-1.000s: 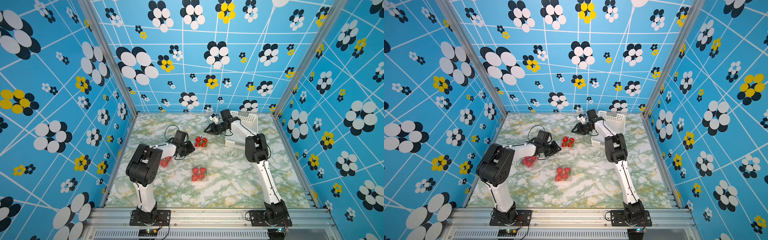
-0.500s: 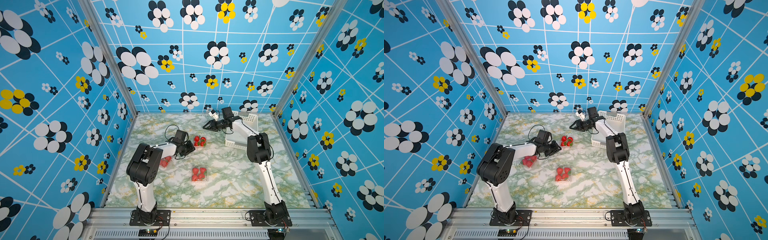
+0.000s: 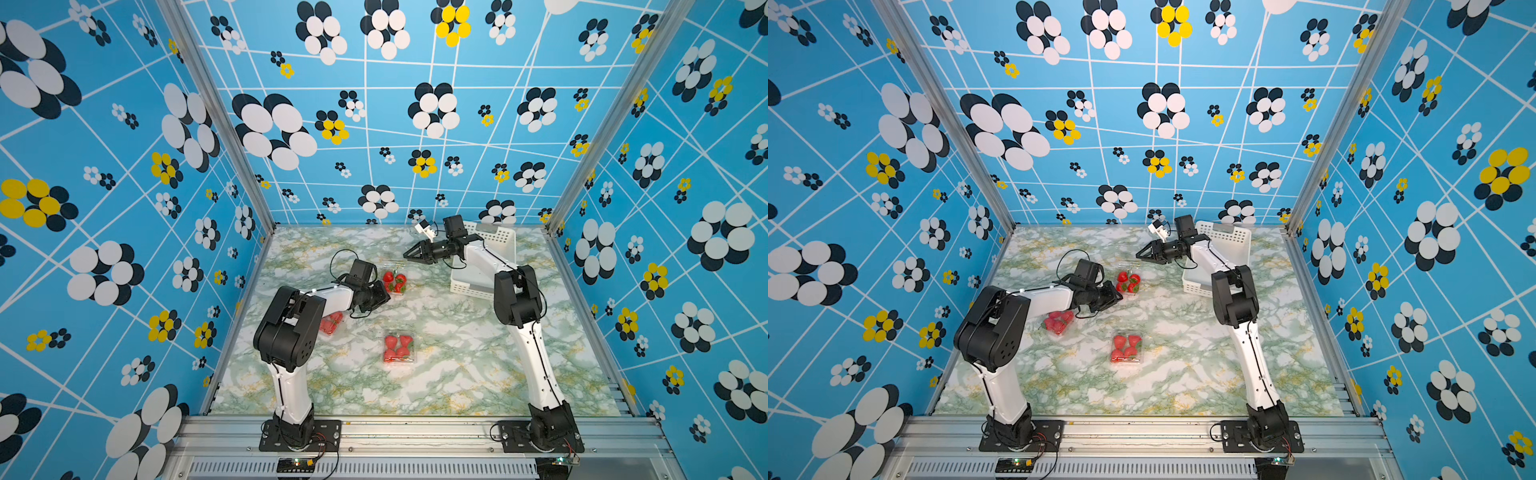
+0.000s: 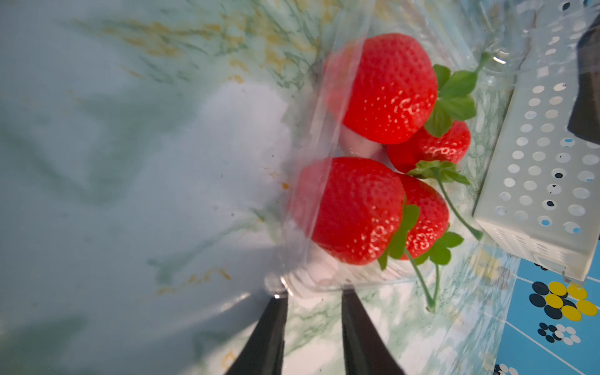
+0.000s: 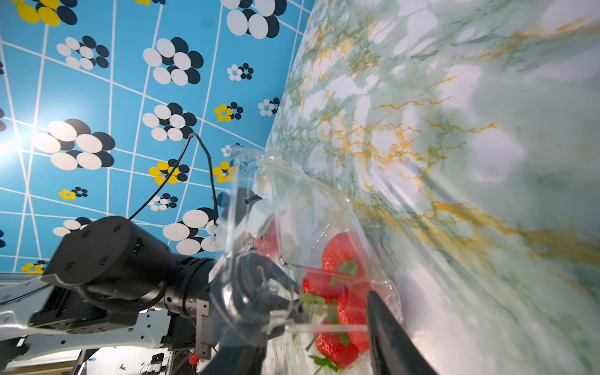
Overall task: Pack strawberries into containers
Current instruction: Close the packing box at the center of the board.
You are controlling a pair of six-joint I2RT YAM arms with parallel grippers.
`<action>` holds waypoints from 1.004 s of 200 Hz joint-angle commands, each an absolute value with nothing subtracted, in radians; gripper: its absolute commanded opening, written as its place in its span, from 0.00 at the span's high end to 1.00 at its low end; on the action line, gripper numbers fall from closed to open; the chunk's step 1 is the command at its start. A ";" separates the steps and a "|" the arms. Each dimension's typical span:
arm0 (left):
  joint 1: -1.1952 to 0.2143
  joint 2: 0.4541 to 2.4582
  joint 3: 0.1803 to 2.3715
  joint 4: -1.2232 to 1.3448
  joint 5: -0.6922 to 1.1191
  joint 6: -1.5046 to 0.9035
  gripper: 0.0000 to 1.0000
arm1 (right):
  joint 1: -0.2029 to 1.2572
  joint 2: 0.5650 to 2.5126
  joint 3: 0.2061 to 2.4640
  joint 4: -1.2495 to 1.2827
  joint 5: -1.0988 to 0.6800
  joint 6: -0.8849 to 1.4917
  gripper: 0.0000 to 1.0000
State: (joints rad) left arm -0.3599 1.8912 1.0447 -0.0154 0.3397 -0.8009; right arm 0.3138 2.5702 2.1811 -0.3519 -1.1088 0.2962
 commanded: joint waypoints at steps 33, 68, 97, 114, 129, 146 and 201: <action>-0.347 1.931 1.050 -0.055 0.308 -0.796 0.69 | 0.333 2.553 2.222 -0.377 -1.220 0.261 0.50; -0.343 1.927 1.048 -0.054 0.305 -0.793 0.70 | 0.354 2.582 2.313 -0.470 -1.252 0.210 0.50; -0.339 1.928 1.043 -0.049 0.310 -0.792 0.70 | 0.366 2.609 2.371 -0.487 -1.257 0.227 0.50; -0.337 1.929 1.040 -0.043 0.313 -0.792 0.70 | 0.373 2.642 2.423 -0.511 -1.252 0.232 0.50; -0.336 1.928 1.036 -0.037 0.314 -0.794 0.70 | 0.377 2.676 2.457 -0.509 -1.255 0.252 0.50; -0.333 1.928 1.031 -0.031 0.319 -0.792 0.70 | 0.386 2.724 2.516 -0.499 -1.262 0.284 0.50; -0.324 1.919 1.017 -0.022 0.324 -0.789 0.70 | 0.413 2.789 2.586 -0.427 -1.271 0.381 0.50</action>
